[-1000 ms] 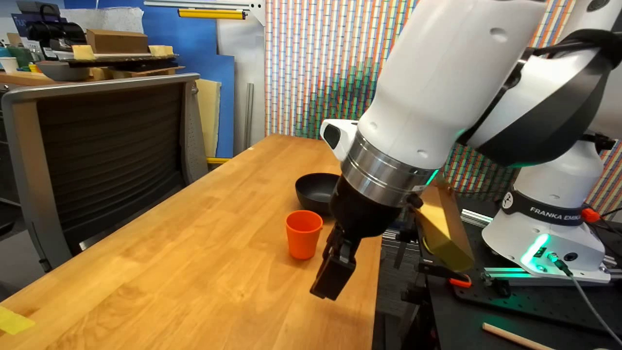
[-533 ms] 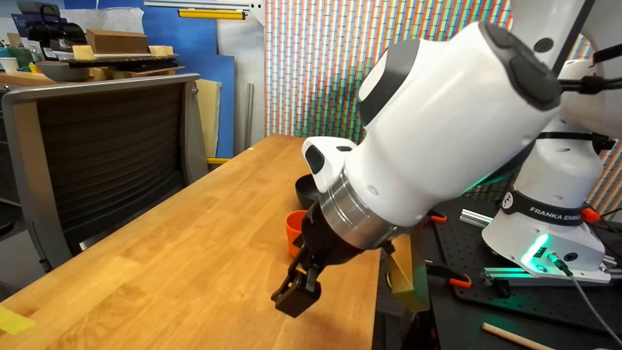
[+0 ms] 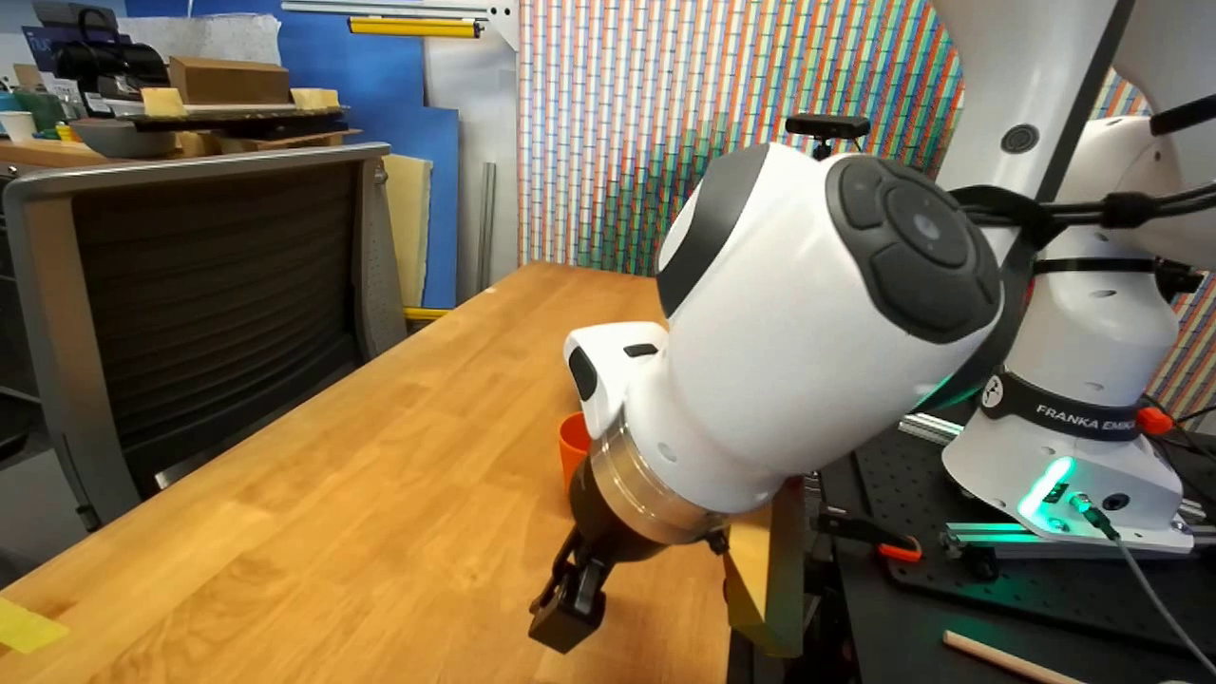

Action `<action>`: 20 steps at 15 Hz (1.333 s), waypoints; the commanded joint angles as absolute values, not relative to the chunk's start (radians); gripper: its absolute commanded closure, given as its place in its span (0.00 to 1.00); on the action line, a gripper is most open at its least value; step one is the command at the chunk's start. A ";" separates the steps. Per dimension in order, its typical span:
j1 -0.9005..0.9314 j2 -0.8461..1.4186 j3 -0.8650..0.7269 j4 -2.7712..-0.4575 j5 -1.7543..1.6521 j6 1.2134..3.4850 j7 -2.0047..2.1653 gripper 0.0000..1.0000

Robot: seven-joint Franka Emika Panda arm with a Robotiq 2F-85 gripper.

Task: Put the cup in the bowl

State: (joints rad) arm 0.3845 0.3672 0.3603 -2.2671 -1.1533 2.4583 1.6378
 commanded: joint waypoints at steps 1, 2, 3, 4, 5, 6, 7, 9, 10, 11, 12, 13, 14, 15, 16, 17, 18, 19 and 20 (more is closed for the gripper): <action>0.371 0.337 0.421 -2.211 -0.881 2.445 1.384 0.00; 0.376 0.325 0.428 -2.188 -0.799 2.423 1.313 0.00; 0.389 0.316 0.424 -2.162 -0.717 2.403 1.244 0.00; 0.399 0.303 0.416 -2.134 -0.659 2.378 1.189 0.00; 0.409 0.295 0.406 -2.103 -0.607 2.349 1.142 0.00; 0.420 0.284 0.390 -2.072 -0.579 2.315 1.111 0.00; 0.431 0.276 0.373 -2.040 -0.563 2.283 1.094 0.00; 0.444 0.263 0.350 -1.972 -0.544 2.208 1.070 0.00; 0.446 0.260 0.337 -1.941 -0.544 2.176 1.063 0.00; 0.448 0.260 0.327 -1.911 -0.549 2.144 1.060 0.00; 0.447 0.255 0.316 -1.885 -0.552 2.112 1.058 0.00; 0.444 0.250 0.307 -1.863 -0.556 2.081 1.057 0.00; 0.440 0.244 0.298 -1.843 -0.560 2.049 1.053 0.00; 0.438 0.237 0.286 -1.828 -0.572 2.021 1.057 0.00; 0.431 0.225 0.275 -1.821 -0.575 1.993 1.056 0.00; 0.426 0.215 0.266 -1.813 -0.574 1.966 1.057 0.00; 0.419 0.199 0.255 -1.814 -0.573 1.936 1.058 0.00; 0.408 0.183 0.249 -1.817 -0.555 1.907 1.047 0.00; 0.397 0.167 0.245 -1.822 -0.541 1.875 1.035 0.00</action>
